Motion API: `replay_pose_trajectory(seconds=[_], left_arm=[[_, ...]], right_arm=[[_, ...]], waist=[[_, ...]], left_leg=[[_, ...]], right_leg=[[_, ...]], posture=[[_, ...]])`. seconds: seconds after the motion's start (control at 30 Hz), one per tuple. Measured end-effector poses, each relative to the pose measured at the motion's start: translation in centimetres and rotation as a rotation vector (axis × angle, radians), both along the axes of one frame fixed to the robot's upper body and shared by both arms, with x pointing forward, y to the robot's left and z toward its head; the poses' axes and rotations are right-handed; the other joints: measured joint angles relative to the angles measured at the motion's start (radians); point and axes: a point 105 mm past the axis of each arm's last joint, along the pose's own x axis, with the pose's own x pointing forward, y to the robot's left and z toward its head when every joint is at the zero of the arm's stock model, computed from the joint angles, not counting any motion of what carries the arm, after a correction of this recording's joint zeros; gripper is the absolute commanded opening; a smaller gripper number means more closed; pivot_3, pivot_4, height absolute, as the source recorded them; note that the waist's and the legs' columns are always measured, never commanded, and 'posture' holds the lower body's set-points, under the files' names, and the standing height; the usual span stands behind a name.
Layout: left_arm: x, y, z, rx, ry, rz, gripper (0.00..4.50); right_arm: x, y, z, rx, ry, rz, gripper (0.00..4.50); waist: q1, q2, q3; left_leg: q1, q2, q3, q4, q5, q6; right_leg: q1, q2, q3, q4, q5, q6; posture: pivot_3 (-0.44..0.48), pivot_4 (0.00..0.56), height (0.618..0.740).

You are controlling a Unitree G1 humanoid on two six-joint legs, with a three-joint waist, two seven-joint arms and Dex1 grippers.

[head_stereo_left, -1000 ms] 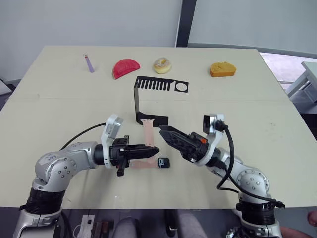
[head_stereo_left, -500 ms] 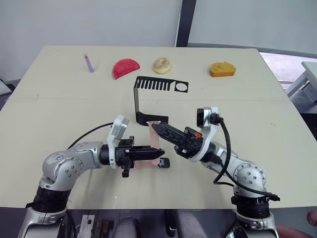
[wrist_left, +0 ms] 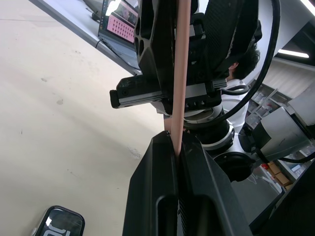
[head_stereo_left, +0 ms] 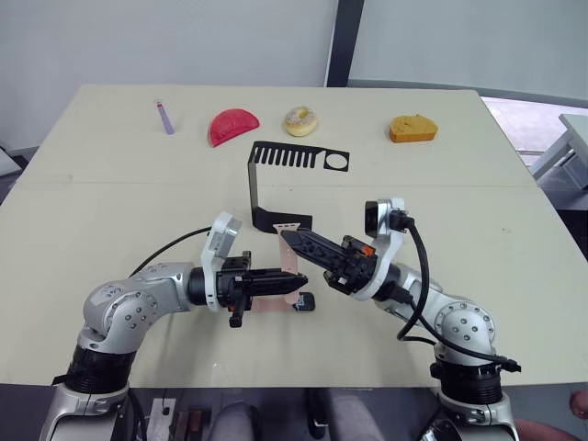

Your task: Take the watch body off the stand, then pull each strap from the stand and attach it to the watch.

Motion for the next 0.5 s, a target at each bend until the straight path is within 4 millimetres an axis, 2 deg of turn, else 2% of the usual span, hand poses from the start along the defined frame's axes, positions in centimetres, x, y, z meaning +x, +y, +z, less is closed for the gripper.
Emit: replay_pose_trajectory(seconds=[0.5], left_arm=[[0.04, 0.02, -0.05, 0.004, -0.001, 0.003, 0.00]], right_arm=[[0.15, 0.08, -0.54, -0.028, -0.005, -0.017, 1.17]], waist=[[0.000, 0.000, 0.000]], left_leg=[[0.000, 0.000, 0.000, 0.000, 0.000, 0.000]], right_leg=[[0.000, 0.000, 0.000, 0.000, 0.000, 0.000]], posture=[[0.000, 0.150, 0.740]])
